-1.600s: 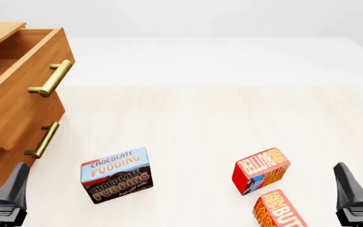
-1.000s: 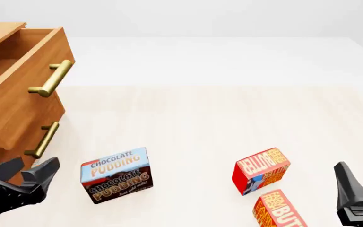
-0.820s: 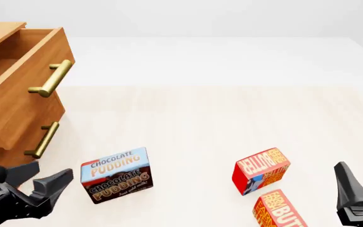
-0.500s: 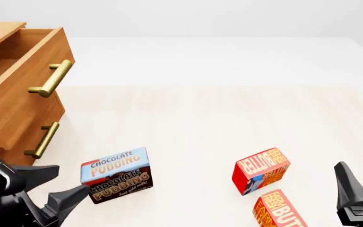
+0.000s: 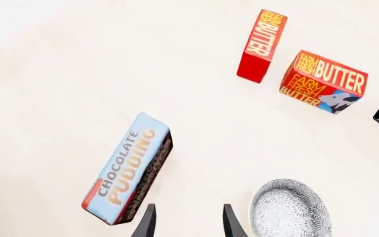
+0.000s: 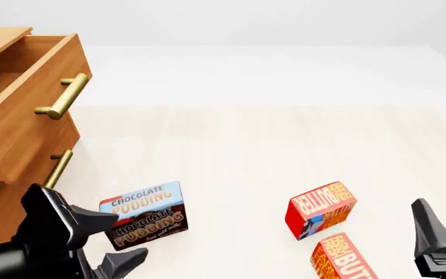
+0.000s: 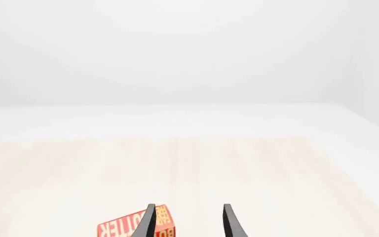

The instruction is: Put the bowl in the top drawer of the cabinet.

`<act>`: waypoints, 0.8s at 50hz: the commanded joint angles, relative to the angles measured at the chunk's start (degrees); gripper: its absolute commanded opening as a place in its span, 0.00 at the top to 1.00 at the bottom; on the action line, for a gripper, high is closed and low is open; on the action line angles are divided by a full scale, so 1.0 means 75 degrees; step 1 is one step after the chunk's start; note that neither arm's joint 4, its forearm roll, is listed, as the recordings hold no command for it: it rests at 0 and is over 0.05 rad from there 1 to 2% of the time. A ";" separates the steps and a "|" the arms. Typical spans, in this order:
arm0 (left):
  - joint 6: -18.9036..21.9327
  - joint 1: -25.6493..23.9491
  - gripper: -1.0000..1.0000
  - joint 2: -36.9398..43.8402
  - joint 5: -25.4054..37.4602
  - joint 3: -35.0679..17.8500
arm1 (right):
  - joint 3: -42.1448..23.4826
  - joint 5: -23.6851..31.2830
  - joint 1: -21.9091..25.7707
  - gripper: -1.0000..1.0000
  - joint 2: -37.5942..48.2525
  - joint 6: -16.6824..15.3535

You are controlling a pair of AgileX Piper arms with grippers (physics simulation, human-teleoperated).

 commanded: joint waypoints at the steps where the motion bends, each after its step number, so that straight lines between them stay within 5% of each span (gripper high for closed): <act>1: -0.0221 -0.0796 0.00 0.0750 -0.0581 0.0093 | 0.0000 -0.0013 -0.0025 0.00 -0.0003 0.0027; 40: -0.1224 -0.1931 0.00 0.1534 -0.1594 0.0639 | -0.0002 -0.0106 0.0007 0.00 -0.0010 0.0054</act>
